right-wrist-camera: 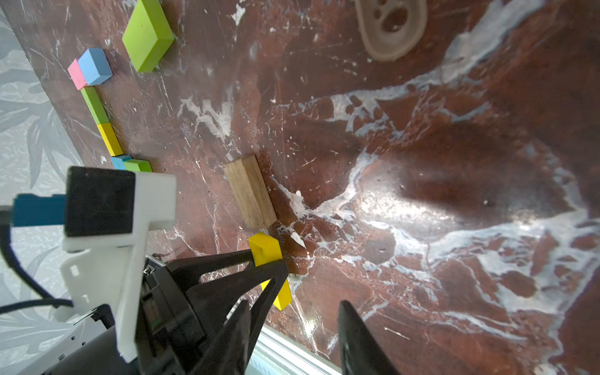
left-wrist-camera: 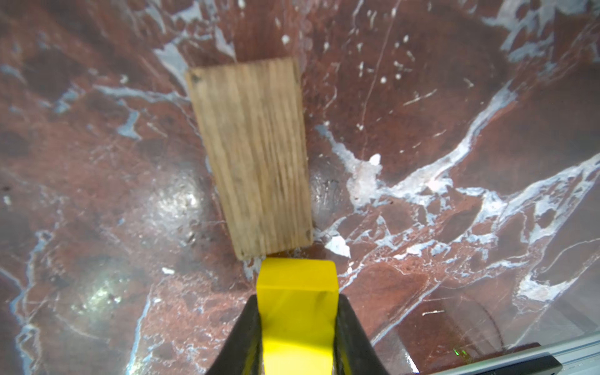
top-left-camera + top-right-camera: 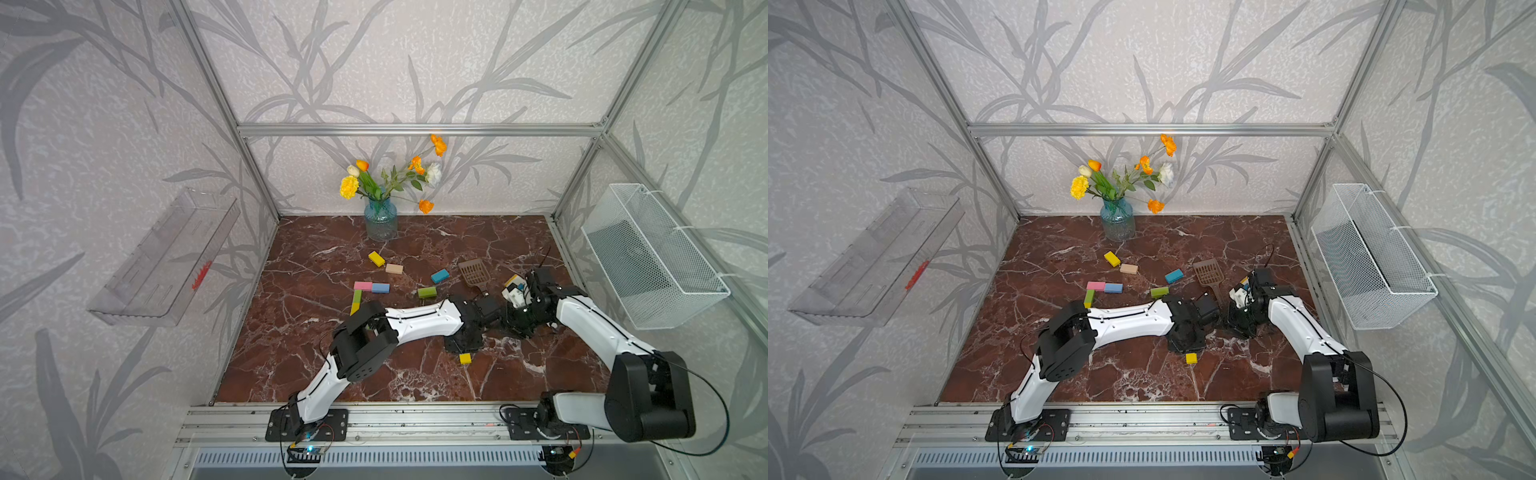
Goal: Assemble the letter c with building blocks
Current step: Assemble the building block at the center of the board.
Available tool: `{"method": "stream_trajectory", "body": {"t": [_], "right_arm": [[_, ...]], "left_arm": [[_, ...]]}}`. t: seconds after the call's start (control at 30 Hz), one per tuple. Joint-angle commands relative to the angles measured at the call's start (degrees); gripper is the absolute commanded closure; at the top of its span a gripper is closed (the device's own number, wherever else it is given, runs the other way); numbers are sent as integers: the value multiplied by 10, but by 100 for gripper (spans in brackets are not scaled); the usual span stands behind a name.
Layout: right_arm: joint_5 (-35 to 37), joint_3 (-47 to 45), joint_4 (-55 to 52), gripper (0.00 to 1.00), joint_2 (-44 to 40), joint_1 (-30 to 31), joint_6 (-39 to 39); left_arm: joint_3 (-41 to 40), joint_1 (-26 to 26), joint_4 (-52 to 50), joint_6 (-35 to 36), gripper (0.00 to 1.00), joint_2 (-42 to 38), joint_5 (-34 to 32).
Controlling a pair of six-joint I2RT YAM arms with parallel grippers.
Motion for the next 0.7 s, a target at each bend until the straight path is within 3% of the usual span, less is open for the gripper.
{"method": "stream_trajectory", "body": {"t": [0.0,0.33,0.67], "right_arm": [[-7,-5,-8,55,-9,-3,-7],[-8,-6,-5,56,-8,-3,-9],[-10,-6,-5,55,-8,-3,-10]], "left_arm": [[16,2,-27,10,79,16,-9],[8,3,-30,9,78,18,-11],[18,3,-46,11,69,24,-19]]}}
